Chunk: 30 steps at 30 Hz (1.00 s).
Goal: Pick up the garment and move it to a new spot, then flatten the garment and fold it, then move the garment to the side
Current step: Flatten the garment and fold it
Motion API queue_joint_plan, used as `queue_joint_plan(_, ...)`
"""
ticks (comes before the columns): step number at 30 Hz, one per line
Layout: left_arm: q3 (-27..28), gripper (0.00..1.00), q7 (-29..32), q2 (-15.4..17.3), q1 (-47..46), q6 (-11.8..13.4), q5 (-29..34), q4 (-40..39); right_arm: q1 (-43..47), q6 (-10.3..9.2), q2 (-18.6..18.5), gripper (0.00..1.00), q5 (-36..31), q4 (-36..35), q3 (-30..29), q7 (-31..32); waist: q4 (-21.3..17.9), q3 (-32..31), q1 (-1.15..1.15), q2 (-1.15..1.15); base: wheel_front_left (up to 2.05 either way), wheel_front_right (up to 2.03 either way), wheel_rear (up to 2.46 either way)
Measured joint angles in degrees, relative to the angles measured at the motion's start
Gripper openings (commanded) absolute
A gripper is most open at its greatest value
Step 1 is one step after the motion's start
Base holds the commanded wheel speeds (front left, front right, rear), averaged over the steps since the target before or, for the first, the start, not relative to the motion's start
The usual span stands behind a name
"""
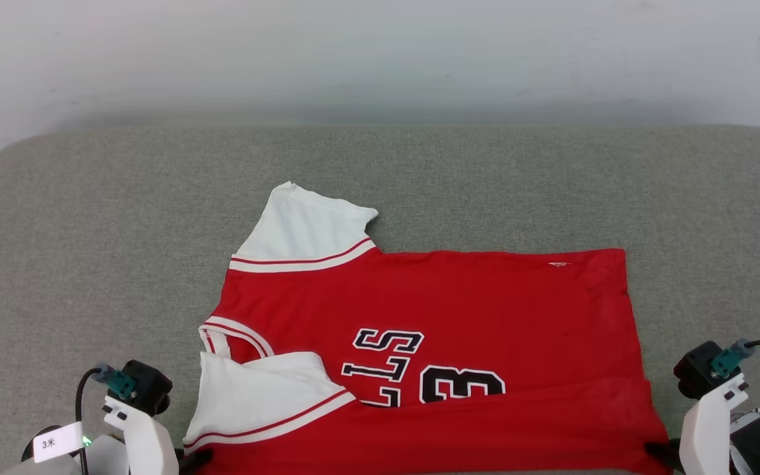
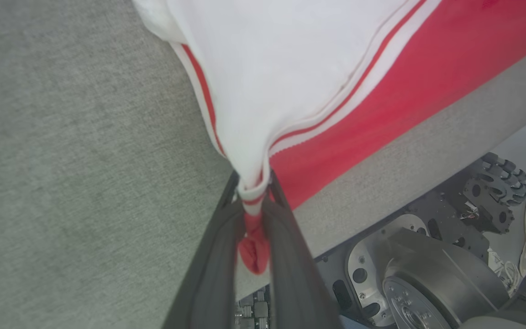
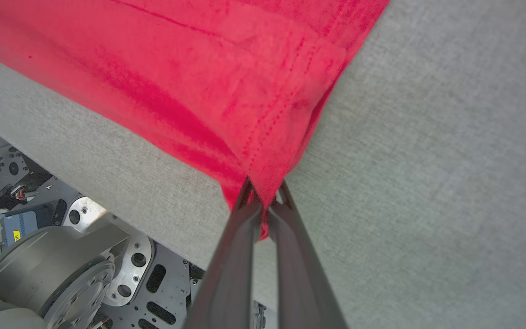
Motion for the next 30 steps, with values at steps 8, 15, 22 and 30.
queue_joint_plan(8, -0.45, 0.0, -0.52, -2.79, 0.13, -0.76, -0.63, 5.76, 1.69, 0.01, 3.5, 0.0, -2.78, 2.81, -1.27, 0.24, 0.37, 2.0, 0.0, 0.0, 0.0, 0.0, 0.0)
queue_joint_plan(15, 0.18, 1.0, -3.45, -3.87, 0.54, -1.03, -0.53, 8.72, 3.39, 0.01, 6.81, 1.0, -2.6, 4.08, -4.83, -4.91, 0.57, 0.08, 0.0, 0.0, 0.0, 0.0, 0.0)
queue_joint_plan(22, 2.96, 1.0, -10.0, -1.18, 0.41, 2.08, 1.97, 6.1, 4.27, -0.02, 9.72, 1.0, -9.17, 1.14, -12.47, -16.94, 0.64, -2.48, 0.0, 0.0, 0.0, 0.0, 0.0)
queue_joint_plan(30, 6.15, 1.0, -19.94, -1.92, -2.59, 8.32, 8.17, 5.8, 5.11, -0.02, 20.48, 1.0, -22.17, -1.89, -23.92, -32.78, -0.46, -2.71, 0.0, 0.0, 0.0, 0.0, 0.0)
